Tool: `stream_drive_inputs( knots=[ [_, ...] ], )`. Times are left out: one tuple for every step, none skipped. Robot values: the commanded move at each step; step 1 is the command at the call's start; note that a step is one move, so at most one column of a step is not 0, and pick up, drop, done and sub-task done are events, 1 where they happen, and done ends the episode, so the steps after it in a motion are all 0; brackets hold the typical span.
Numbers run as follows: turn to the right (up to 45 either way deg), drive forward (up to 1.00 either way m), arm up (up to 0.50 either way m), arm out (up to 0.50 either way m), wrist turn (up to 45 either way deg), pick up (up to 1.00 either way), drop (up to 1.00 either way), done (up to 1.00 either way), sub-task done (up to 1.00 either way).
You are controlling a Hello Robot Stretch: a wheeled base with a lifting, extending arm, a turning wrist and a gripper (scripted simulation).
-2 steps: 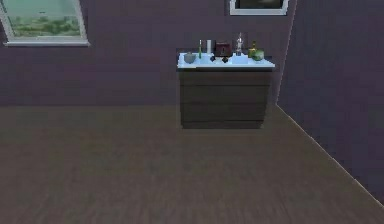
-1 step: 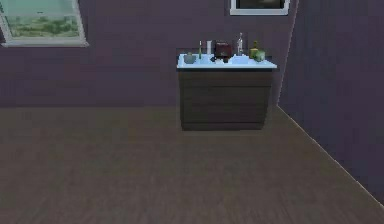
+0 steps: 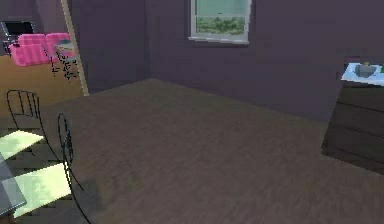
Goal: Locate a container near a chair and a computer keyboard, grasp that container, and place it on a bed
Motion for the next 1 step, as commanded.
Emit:
stream_drive_inputs(
  knots=[
    [-3.0, 0.0, 0.0, 0.0, 0.0, 0.0, 0.0, 0.0, 0.0]
  ],
)
